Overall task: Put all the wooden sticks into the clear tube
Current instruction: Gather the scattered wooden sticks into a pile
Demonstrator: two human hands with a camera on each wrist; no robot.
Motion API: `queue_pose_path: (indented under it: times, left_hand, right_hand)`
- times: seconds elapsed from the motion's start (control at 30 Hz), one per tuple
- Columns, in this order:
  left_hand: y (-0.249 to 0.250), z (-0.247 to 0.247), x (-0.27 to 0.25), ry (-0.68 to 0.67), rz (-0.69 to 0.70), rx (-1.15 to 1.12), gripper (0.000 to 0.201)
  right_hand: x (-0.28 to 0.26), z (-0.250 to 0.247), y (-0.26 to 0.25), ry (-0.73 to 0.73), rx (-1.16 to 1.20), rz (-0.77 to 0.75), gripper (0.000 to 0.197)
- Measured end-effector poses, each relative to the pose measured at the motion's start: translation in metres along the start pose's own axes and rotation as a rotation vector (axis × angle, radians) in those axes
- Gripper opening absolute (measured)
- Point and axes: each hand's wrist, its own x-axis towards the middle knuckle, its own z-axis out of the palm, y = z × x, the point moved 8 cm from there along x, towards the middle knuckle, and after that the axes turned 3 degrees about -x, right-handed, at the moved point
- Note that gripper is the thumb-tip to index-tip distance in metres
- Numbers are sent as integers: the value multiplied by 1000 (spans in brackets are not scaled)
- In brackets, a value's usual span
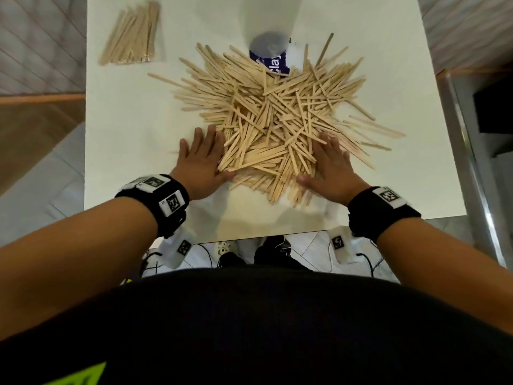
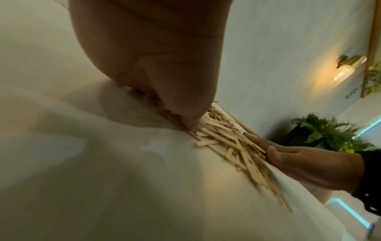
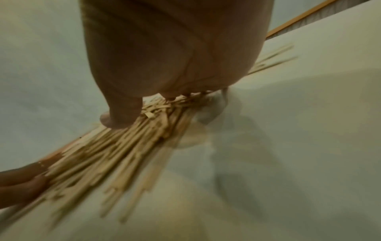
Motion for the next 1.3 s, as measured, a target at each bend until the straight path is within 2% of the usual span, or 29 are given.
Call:
queue_pose_path:
  times: [0.1, 0.23, 0.37, 0.43, 0.5, 0.57, 0.6, 0.73, 0.8, 0.87, 1.03, 1.1, 1.2, 1.3]
  left_hand:
    - [1, -4, 3, 11, -26, -106, 90]
    - [3, 0, -1, 23, -31, -140, 87]
    - [12, 4, -2, 19, -14, -188, 87]
    - [13, -2, -3, 56, -10, -207, 85]
    - [10, -21, -4, 177, 5, -231, 83]
    - [2, -48, -3, 352, 13, -259, 84]
    - [-5, -61, 0, 418, -1, -266, 82]
    - [-32, -104, 39, 451, -148, -249, 69]
    - [-39, -123, 65, 429, -193, -191, 67]
    - [-41, -135, 95, 358, -207, -109, 67]
    - [-30, -147, 153, 218, -145, 73, 64]
    - [-27, -141, 164, 167, -155, 88, 59]
    - [-28, -133, 165, 183, -193, -11, 53]
    - [-20, -134, 151, 302, -183, -138, 56]
  right_hand:
    - [-7, -10, -10, 38, -62, -34, 120]
    - [-13, 12, -22, -27, -237, -82, 131]
    - [4, -2, -26, 76, -119, -38, 111]
    - [9, -18, -26, 84, -157, -45, 100]
    - [10, -41, -22, 122, -235, -65, 78]
    - [7, -76, -17, 296, -233, -91, 51]
    - [7, -93, -11, 370, -186, -87, 45]
    - [51, -145, 31, 524, 88, 4, 53]
    - [84, -161, 51, 588, 96, 51, 54]
    - [122, -159, 58, 490, 3, 59, 58]
    - [190, -153, 18, 248, -256, -176, 69]
    - [202, -147, 19, 180, -270, -160, 67]
    - [195, -150, 28, 265, -181, -94, 46]
    - [173, -146, 36, 367, -126, 4, 44]
